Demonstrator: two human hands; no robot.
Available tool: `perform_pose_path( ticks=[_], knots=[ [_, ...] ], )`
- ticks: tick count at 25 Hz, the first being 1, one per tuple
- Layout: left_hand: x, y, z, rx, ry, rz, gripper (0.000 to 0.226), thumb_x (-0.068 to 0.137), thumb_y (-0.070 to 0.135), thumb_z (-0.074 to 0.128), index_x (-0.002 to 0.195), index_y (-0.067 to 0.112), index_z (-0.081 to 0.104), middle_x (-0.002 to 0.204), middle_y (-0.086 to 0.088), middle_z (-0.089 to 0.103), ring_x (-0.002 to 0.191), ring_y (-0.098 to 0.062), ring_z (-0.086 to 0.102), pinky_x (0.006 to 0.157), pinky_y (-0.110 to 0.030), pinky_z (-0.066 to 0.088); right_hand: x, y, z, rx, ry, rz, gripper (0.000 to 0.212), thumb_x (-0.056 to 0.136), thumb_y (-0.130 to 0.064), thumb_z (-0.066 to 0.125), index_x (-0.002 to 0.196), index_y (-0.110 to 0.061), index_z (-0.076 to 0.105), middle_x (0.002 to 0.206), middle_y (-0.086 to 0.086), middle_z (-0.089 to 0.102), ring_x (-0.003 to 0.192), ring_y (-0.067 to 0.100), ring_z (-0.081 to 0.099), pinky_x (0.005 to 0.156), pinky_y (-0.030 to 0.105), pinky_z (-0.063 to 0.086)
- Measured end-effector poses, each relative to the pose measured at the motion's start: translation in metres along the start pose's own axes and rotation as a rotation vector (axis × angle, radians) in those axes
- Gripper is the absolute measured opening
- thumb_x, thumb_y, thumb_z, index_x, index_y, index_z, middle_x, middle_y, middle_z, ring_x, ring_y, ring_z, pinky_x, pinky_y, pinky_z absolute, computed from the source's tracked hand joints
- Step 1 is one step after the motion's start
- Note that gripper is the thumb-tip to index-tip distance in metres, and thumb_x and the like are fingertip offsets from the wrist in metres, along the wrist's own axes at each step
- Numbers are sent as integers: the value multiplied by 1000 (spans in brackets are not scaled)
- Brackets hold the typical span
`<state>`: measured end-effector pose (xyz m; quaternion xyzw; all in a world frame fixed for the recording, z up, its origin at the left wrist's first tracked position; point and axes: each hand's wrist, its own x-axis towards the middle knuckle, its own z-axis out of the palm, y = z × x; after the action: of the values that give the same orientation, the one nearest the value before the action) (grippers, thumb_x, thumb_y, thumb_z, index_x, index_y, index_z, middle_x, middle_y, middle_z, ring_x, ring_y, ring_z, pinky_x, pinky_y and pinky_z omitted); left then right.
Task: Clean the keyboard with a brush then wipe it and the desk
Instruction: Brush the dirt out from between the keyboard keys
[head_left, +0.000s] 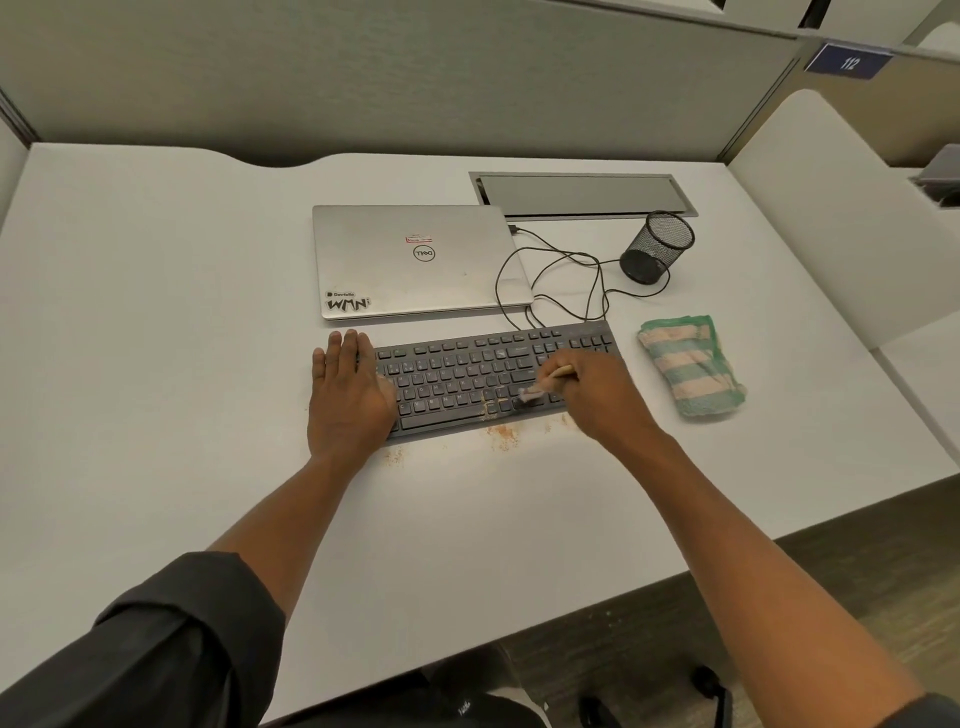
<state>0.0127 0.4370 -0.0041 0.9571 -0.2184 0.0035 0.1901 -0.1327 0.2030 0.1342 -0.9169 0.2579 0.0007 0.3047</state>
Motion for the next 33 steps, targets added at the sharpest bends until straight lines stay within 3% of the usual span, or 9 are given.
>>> perform_pose_path(
  ticks=[4, 10, 15, 20, 22, 25, 27, 30, 33],
  knots=[
    [0, 0, -1, 7, -1, -9, 61, 98, 18, 45, 153, -5, 31, 160, -23, 32, 153, -37, 19, 127, -48, 8, 12, 20, -15, -36, 207, 47, 6, 88, -16, 67, 88, -19, 72, 82, -4, 69, 68, 2, 59, 61, 18, 48],
    [0, 0, -2, 10, -5, -2, 62, 98, 19, 44, 154, -5, 30, 160, -23, 31, 153, -37, 19, 127, -49, 8, 10, 24, 1, 21, 250, 137, 12, 87, -26, 68, 79, -18, 70, 71, -5, 66, 67, 11, 62, 64, 23, 47],
    [0, 0, -3, 3, -11, -6, 63, 98, 20, 43, 154, -5, 29, 161, -23, 29, 154, -37, 17, 127, -48, 7, 7, 27, -1, 73, 121, 144, 16, 88, -23, 67, 77, -12, 71, 67, 3, 69, 58, 16, 63, 56, 27, 52],
    [-1, 0, -1, 7, -3, -8, 63, 97, 20, 39, 154, -5, 29, 161, -23, 30, 153, -37, 18, 127, -48, 7, 15, 26, -16, 80, 254, 189, 18, 86, -27, 52, 81, -21, 68, 69, -6, 67, 60, 12, 61, 50, 22, 45],
    [0, 1, -2, 1, -6, -12, 63, 98, 19, 43, 155, -4, 28, 162, -22, 29, 154, -36, 17, 127, -47, 6, 16, 20, -7, 36, 223, 187, 22, 82, -28, 46, 81, -19, 66, 72, -3, 67, 62, 13, 61, 51, 23, 45],
    [0, 1, -2, 5, -6, -23, 64, 99, 20, 42, 156, -3, 26, 163, -20, 27, 155, -34, 14, 128, -44, 3, 12, 11, 11, -9, 136, 120, 14, 89, -15, 52, 81, -14, 64, 73, 0, 66, 61, 10, 57, 47, 19, 36],
    [0, 1, -2, 5, -5, -26, 64, 98, 20, 42, 156, -3, 26, 164, -20, 27, 155, -33, 14, 128, -44, 3, 11, 9, 12, 84, 69, 101, 14, 89, -12, 54, 85, -13, 67, 75, 0, 67, 62, 11, 59, 51, 19, 42],
    [-1, 1, -3, 6, -10, -26, 64, 99, 20, 42, 156, -3, 26, 164, -20, 26, 155, -34, 14, 128, -45, 3, 15, 10, 7, 179, 95, 101, 15, 93, -19, 56, 90, -15, 71, 78, 0, 71, 71, 18, 67, 64, 33, 57],
    [-1, 3, -4, 13, -18, -25, 64, 99, 20, 42, 156, -3, 25, 164, -20, 26, 155, -34, 13, 128, -45, 3, 23, 5, 10, 147, 132, 44, 16, 95, -21, 60, 95, -15, 75, 85, -1, 73, 81, 13, 66, 70, 24, 52]
  ],
)
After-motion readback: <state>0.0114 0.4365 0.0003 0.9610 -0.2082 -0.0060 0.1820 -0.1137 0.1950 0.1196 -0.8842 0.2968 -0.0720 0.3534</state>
